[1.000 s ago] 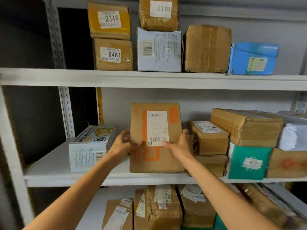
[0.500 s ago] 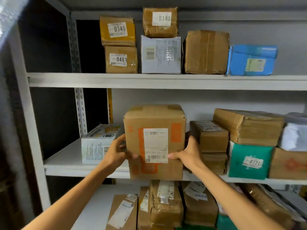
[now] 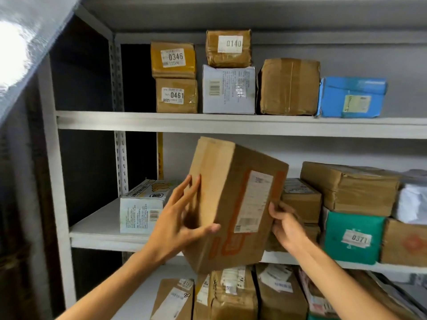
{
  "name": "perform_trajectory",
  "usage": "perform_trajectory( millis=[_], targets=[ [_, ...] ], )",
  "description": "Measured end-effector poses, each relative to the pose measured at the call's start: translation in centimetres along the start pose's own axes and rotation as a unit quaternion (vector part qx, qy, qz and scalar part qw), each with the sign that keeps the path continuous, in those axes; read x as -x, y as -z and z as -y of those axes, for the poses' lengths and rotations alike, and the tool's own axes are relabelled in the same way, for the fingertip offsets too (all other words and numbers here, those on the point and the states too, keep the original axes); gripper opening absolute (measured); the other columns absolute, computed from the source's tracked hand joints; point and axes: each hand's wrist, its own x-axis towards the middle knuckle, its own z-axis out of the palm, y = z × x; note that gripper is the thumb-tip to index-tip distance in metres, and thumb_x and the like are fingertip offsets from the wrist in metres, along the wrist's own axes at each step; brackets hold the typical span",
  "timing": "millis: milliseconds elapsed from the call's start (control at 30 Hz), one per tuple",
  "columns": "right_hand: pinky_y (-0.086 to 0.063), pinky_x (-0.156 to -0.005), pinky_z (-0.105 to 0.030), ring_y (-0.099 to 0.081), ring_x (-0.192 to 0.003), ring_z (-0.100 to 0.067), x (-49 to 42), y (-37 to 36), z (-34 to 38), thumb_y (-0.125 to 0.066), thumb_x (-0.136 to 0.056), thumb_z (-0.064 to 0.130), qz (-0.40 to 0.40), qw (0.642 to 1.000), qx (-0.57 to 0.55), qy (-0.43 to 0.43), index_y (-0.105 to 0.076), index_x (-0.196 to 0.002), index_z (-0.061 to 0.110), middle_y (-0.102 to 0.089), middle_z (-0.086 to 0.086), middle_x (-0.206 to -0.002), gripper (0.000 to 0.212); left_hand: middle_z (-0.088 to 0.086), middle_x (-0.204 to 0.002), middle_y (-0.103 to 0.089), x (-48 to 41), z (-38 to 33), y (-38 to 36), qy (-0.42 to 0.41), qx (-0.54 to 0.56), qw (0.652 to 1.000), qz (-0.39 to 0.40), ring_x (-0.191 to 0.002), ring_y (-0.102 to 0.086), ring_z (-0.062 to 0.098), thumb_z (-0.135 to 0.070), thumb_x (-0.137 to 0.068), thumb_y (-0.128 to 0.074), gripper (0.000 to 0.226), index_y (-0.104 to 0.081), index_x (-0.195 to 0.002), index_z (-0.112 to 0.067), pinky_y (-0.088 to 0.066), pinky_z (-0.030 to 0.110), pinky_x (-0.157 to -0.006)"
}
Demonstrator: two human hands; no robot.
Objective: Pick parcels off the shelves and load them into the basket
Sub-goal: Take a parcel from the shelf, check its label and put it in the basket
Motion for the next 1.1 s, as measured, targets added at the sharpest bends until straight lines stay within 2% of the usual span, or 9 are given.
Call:
perform_trajectory(
  millis=[200, 333, 433, 500, 600, 767, 900, 1033, 1100],
  targets=[
    [-0.051, -0.084, -0.043, -0.065, -0.102, -0.027, 0.6, 0.3, -0.5, -0.062, -0.086, 0.001, 0.020, 0.999, 0.042, -0.004, -0.064, -0.112, 0.006, -0.069, -0.014, -0.111, 0.027, -0.025, -0.150, -0.030, -0.5, 0.8, -0.2, 0.046, 0.039, 0.998, 0.007, -0.136, -0.035, 0.000, -0.071, -0.058, -0.072, 0.105, -0.027, -0.147, -0.039, -0.045, 0.033, -0.101],
    [-0.033, -0.111, -0.038, -0.047, -0.128, -0.014, 3.1, 0.4, 0.1, -0.085, -0.045, 0.018, 0.103, 0.983, 0.149, 0.040, -0.049, -0.135, 0.021, -0.055, 0.002, -0.135, 0.097, -0.005, -0.124, -0.065, 0.6, 3.5, 0.2, 0.115, 0.231, 0.965, -0.037, -0.107, -0.066, 0.019, -0.075, -0.061, -0.067, 0.092, -0.050, -0.137, -0.025, -0.059, 0.034, -0.078],
    [-0.035, -0.097, -0.015, -0.043, -0.121, 0.010, 5.3, 0.1, 0.9, -0.082, -0.058, 0.036, 0.220, 0.925, 0.286, 0.118, -0.046, -0.129, 0.046, -0.049, 0.025, -0.133, 0.080, 0.018, -0.096, -0.072, 1.1, 4.1, 0.3, 0.254, 0.354, 0.898, -0.064, -0.076, -0.072, 0.027, -0.074, -0.062, -0.067, 0.076, -0.064, -0.104, -0.011, -0.060, 0.033, -0.062],
    [-0.038, -0.101, -0.016, -0.039, -0.131, 0.006, 5.6, -0.2, 1.3, -0.083, -0.055, 0.057, 0.297, 0.882, 0.334, 0.148, -0.037, -0.141, 0.046, -0.041, 0.021, -0.145, 0.099, 0.016, -0.090, -0.074, 1.5, 4.3, -0.2, 0.310, 0.402, 0.859, -0.062, -0.069, -0.072, 0.024, -0.056, -0.087, -0.047, 0.050, -0.061, -0.106, -0.012, -0.059, 0.030, -0.055],
    [-0.031, -0.113, -0.023, -0.030, -0.140, 0.000, 5.4, -0.3, 1.5, -0.086, -0.052, 0.052, 0.349, 0.825, 0.403, 0.189, -0.013, -0.152, 0.039, -0.029, 0.016, -0.154, 0.124, 0.011, -0.087, -0.075, 1.7, 4.6, -0.2, 0.326, 0.443, 0.834, -0.038, -0.069, -0.072, 0.022, -0.045, -0.094, -0.037, 0.043, -0.060, -0.110, -0.013, -0.058, 0.028, -0.054],
    [-0.042, -0.108, -0.034, -0.051, -0.128, -0.007, 4.7, -1.3, 2.8, -0.090, -0.047, 0.040, 0.271, 0.877, 0.347, 0.191, -0.041, -0.143, 0.026, -0.058, 0.009, -0.134, 0.109, 0.011, -0.112, -0.070, 0.7, 2.4, 1.8, 0.240, 0.458, 0.856, 0.005, -0.097, -0.069, 0.023, -0.076, -0.045, -0.076, 0.098, -0.065, -0.118, -0.013, -0.058, 0.029, -0.071],
    [-0.054, -0.074, -0.029, -0.067, -0.096, -0.023, 3.5, -4.7, 6.5, -0.077, -0.074, 0.045, 0.105, 0.949, 0.238, 0.178, -0.065, -0.096, 0.023, -0.074, 0.007, -0.085, 0.032, 0.004, -0.132, -0.060, -1.4, 0.5, 3.3, 0.194, 0.437, 0.877, 0.042, -0.120, -0.057, 0.021, -0.087, -0.047, -0.064, 0.109, -0.052, -0.134, -0.022, -0.052, 0.034, -0.091],
    [-0.053, -0.087, -0.043, -0.063, -0.097, -0.027, 1.8, -7.6, 9.8, -0.057, -0.075, 0.075, 0.018, 0.946, 0.313, 0.082, -0.056, -0.117, 0.016, -0.068, -0.008, -0.106, 0.072, -0.008, -0.091, -0.066, -4.9, -1.8, 4.6, 0.192, 0.357, 0.913, 0.042, -0.085, -0.059, 0.008, -0.082, -0.071, -0.044, 0.076, -0.064, -0.117, -0.024, -0.041, 0.026, -0.080],
    [-0.059, -0.071, -0.040, -0.068, -0.085, -0.028, 1.7, -8.2, 10.7, -0.054, -0.084, 0.067, 0.031, 0.939, 0.330, 0.090, -0.064, -0.106, 0.017, -0.071, -0.012, -0.094, 0.056, -0.003, -0.098, -0.070, -6.1, -2.0, 5.4, 0.198, 0.329, 0.922, 0.049, -0.092, -0.064, 0.013, -0.087, -0.055, -0.057, 0.094, -0.062, -0.122, -0.021, -0.045, 0.030, -0.084]
  ],
)
